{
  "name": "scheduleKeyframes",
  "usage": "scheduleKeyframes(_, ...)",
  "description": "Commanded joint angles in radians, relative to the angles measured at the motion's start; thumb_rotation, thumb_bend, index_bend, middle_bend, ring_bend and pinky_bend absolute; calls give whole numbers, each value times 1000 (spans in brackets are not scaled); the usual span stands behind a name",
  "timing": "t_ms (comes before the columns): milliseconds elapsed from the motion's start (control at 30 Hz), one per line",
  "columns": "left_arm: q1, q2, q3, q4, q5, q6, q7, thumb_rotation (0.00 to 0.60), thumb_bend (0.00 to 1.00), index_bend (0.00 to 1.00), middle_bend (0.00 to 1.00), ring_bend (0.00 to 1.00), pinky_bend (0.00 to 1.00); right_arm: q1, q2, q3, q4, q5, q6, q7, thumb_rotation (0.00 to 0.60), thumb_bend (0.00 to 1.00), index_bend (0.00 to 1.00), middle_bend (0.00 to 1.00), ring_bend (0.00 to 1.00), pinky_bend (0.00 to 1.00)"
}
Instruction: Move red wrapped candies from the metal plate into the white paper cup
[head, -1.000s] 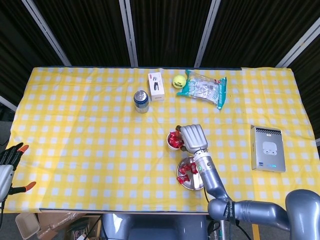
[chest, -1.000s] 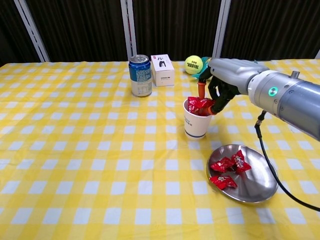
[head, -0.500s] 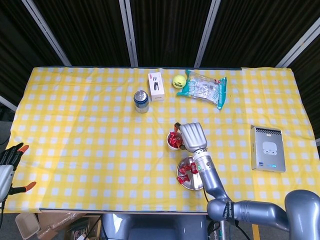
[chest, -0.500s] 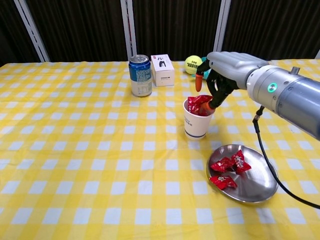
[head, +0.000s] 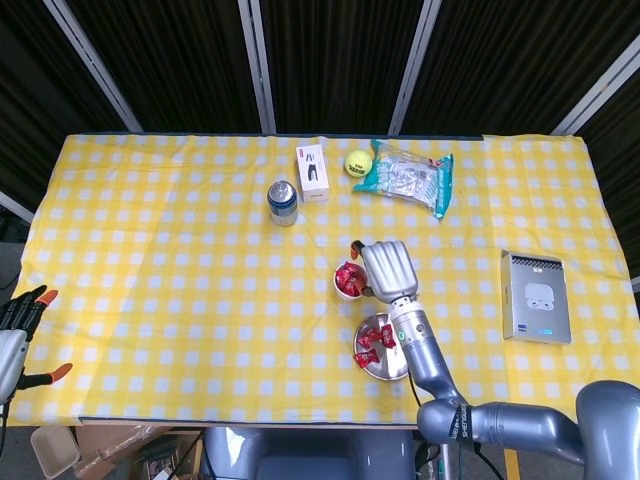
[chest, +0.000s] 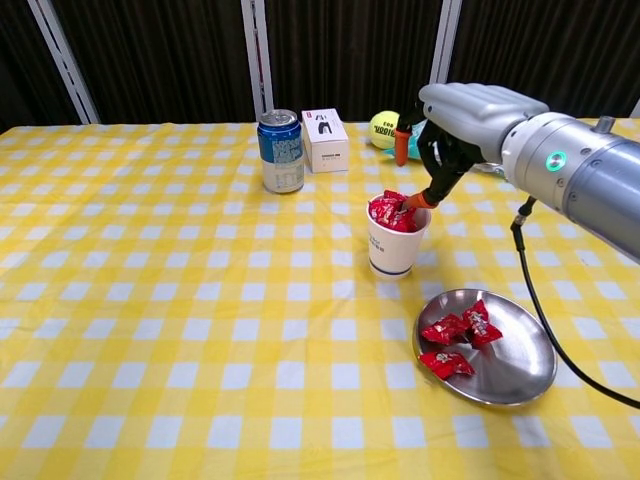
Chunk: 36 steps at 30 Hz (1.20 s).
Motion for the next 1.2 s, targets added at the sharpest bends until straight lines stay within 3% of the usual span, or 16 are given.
scheduleKeyframes(33,0,0,0,1,2,2,0,600,8,0,0,0,0,-14,19,-6,-24,-13,11,5,600,255,467,703,598,915)
scheduleKeyframes(267,3,-3,0,4,8,10,1,600,9,0,0,0,0,-56,74,-16,-93,-48,44,35,600,255,467,654,552,792)
scheduleKeyframes(367,5,-6,-2,6,10,19,0,600,9,0,0,0,0,-98,118,-34,-139,-89,82,72,600,255,467,589,483,698)
scheduleKeyframes(500,9,-11,-3,12,19,33,1,600,8,0,0,0,0,-167,185,-84,-177,-188,127,150,600,255,462,454,296,464)
scheduleKeyframes(600,13,-17,-4,18,26,47,6,600,8,0,0,0,0,-225,244,-145,-184,-280,157,212,600,253,334,253,85,279)
scheduleKeyframes(667,16,-21,-5,22,32,58,9,600,8,0,0,0,0,-258,276,-186,-180,-330,171,239,600,243,256,159,16,205)
scheduleKeyframes(900,35,-40,-15,48,43,112,27,600,8,0,0,0,0,-376,370,-298,-164,-436,242,281,600,209,15,0,0,41)
scheduleKeyframes(967,50,-44,-18,64,40,142,54,600,8,0,0,0,0,-450,409,-342,-137,-454,300,321,600,209,6,0,0,16)
scheduleKeyframes(1200,71,-48,-22,82,26,170,81,600,8,0,0,0,0,-530,433,-359,-65,-499,350,391,600,209,0,0,0,0)
